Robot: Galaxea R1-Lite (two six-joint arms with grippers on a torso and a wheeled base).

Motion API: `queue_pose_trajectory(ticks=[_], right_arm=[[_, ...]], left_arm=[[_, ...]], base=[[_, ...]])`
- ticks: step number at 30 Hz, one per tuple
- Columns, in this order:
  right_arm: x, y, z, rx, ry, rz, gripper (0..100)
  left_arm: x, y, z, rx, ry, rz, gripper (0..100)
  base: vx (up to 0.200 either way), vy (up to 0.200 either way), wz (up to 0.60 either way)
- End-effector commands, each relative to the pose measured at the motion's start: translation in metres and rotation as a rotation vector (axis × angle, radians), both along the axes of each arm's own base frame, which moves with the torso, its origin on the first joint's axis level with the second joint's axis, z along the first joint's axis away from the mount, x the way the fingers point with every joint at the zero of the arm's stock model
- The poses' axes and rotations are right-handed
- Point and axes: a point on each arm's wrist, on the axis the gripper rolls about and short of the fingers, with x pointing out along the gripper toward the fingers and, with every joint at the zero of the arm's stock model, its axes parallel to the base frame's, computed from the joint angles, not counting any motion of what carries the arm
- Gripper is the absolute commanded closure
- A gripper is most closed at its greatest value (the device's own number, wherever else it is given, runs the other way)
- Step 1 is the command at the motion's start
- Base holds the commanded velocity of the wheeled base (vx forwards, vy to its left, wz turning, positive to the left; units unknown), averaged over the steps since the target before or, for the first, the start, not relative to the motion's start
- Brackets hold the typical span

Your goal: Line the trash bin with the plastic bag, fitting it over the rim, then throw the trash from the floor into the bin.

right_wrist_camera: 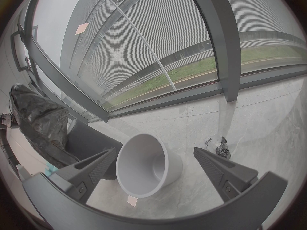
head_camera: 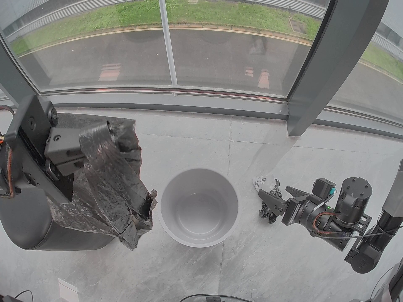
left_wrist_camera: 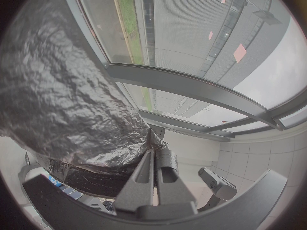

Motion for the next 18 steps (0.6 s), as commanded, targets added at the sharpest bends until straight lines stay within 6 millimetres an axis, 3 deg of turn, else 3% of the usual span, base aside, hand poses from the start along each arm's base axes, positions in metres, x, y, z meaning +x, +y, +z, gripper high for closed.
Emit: queue_pose_trajectory(ticks=[1, 9, 18], right_arm=[[-0.005, 0.007, -0.002, -0.012, 0.005, 0.005, 0], [-0.013, 0.029, -0.001, -0.064, -0.044, 0.095, 0], [-0.023, 0.071, 0.006, -0.112, -0.151, 0.176, 0]], left_arm=[[-0.010, 0.001, 0.015, -0.025, -0.058, -0.015, 100], [-0.011, -0.004, 0.040, -0.062, -0.134, -0.041, 100], [0.005, -0.019, 0.034, -0.046, -0.105, -0.042, 100]], base=[[0.000, 0.000, 0.00], [0.000, 0.000, 0.00], [0.000, 0.000, 0.00]])
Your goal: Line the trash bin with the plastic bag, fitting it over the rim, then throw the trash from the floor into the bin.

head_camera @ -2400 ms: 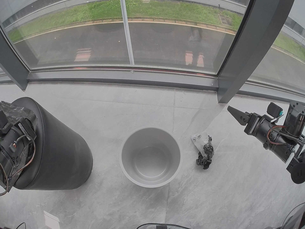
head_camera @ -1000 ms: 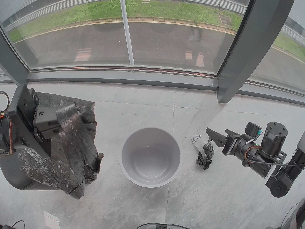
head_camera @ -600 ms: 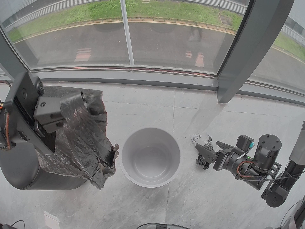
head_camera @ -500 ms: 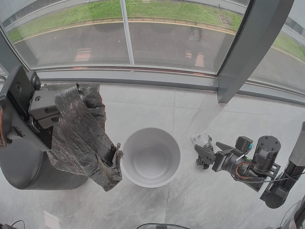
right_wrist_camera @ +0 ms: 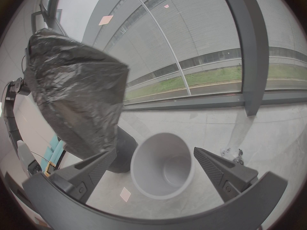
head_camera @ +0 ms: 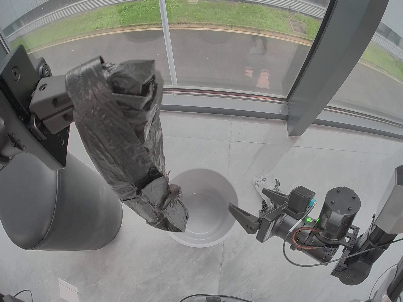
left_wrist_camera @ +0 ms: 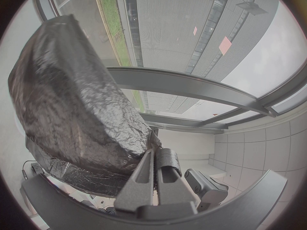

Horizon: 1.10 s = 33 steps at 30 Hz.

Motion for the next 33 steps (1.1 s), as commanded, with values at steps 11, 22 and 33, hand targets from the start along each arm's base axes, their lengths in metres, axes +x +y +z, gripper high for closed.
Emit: queue_pose_trajectory(ticks=[11, 22, 33], right_arm=[[-0.028, 0.069, -0.020, -0.075, -0.044, 0.085, 0], [-0.023, 0.096, -0.034, -0.124, -0.087, 0.051, 0], [-0.020, 0.123, -0.043, -0.131, -0.125, 0.065, 0]], left_arm=[[0.013, -0.011, -0.006, -0.015, -0.011, -0.007, 100], [0.010, -0.010, -0.005, -0.023, -0.005, -0.010, 100], [0.003, -0.006, -0.003, -0.030, -0.019, -0.009, 100]], base=[[0.000, 0.000, 0.00], [0.000, 0.000, 0.00], [0.000, 0.000, 0.00]])
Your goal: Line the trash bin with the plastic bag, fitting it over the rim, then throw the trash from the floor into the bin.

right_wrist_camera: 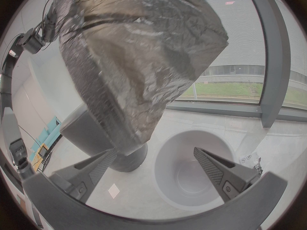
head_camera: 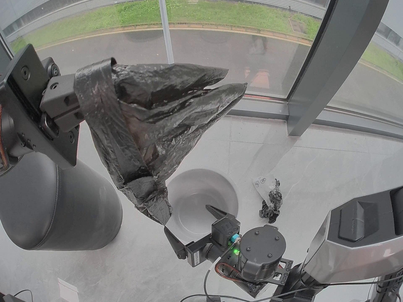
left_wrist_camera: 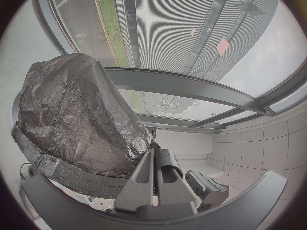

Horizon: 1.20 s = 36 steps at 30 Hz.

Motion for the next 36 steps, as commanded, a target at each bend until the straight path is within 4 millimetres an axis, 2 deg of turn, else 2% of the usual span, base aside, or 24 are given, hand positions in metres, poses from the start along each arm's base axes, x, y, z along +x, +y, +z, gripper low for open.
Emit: queue_pose_trajectory(ticks=[1, 6, 10, 17, 27, 36], right_arm=[[-0.006, 0.007, -0.010, -0.020, 0.013, 0.022, 0], [-0.017, 0.011, -0.011, -0.026, 0.014, 0.053, 0], [-0.015, 0.015, -0.009, -0.018, 0.004, 0.055, 0], [0.009, 0.020, -0.003, -0.010, -0.062, -0.026, 0], [0.014, 0.021, -0.005, -0.034, -0.086, -0.043, 0], [0.030, 0.021, -0.015, -0.043, -0.085, -0.094, 0]], left_arm=[[-0.003, 0.002, 0.002, -0.006, -0.011, 0.000, 100], [-0.001, 0.001, -0.001, -0.012, -0.022, 0.002, 100], [-0.002, 0.001, -0.001, -0.015, -0.019, 0.001, 100], [-0.005, 0.003, -0.006, -0.013, 0.004, -0.002, 100], [-0.006, 0.003, -0.005, -0.018, -0.005, -0.003, 100], [-0.009, 0.005, -0.004, -0.022, -0.013, -0.003, 100]], base=[[0.000, 0.000, 0.00], [0.000, 0.000, 0.00], [0.000, 0.000, 0.00], [0.000, 0.000, 0.00], [0.000, 0.000, 0.00], [0.000, 0.000, 0.00]])
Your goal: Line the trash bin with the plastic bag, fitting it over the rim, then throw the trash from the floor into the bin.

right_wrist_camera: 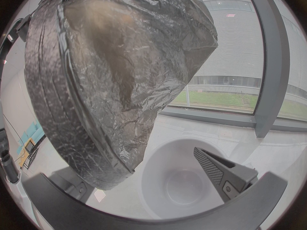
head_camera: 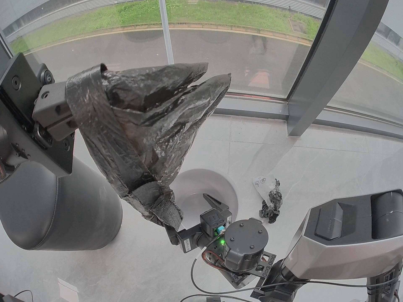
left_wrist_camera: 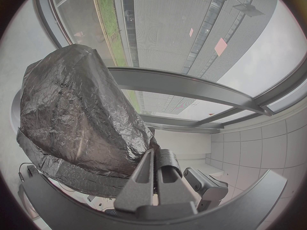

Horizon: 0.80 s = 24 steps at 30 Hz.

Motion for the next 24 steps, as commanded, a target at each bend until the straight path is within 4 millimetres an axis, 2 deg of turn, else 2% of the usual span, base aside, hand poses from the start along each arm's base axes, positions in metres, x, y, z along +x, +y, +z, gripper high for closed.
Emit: queue_pose_trajectory(ticks=[1, 7, 8, 21, 24], right_arm=[[0.008, 0.001, -0.007, -0.004, 0.003, -0.015, 0], [0.012, -0.001, -0.009, -0.017, -0.007, -0.029, 0], [0.012, -0.001, -0.009, -0.017, -0.007, -0.030, 100], [0.011, -0.003, -0.004, -0.008, -0.013, -0.030, 100], [0.003, -0.013, 0.003, -0.035, -0.028, -0.015, 100]], left_arm=[[-0.002, 0.001, 0.001, -0.004, -0.007, 0.000, 100], [-0.002, 0.001, 0.001, -0.003, -0.005, 0.000, 100], [-0.002, 0.001, 0.001, -0.003, -0.005, 0.000, 100], [-0.002, 0.001, 0.000, -0.002, -0.004, 0.000, 100], [-0.002, 0.001, -0.002, 0.002, -0.004, 0.001, 100]], base=[[0.000, 0.000, 0.00], [0.000, 0.000, 0.00], [0.000, 0.000, 0.00], [0.000, 0.000, 0.00], [0.000, 0.000, 0.00]])
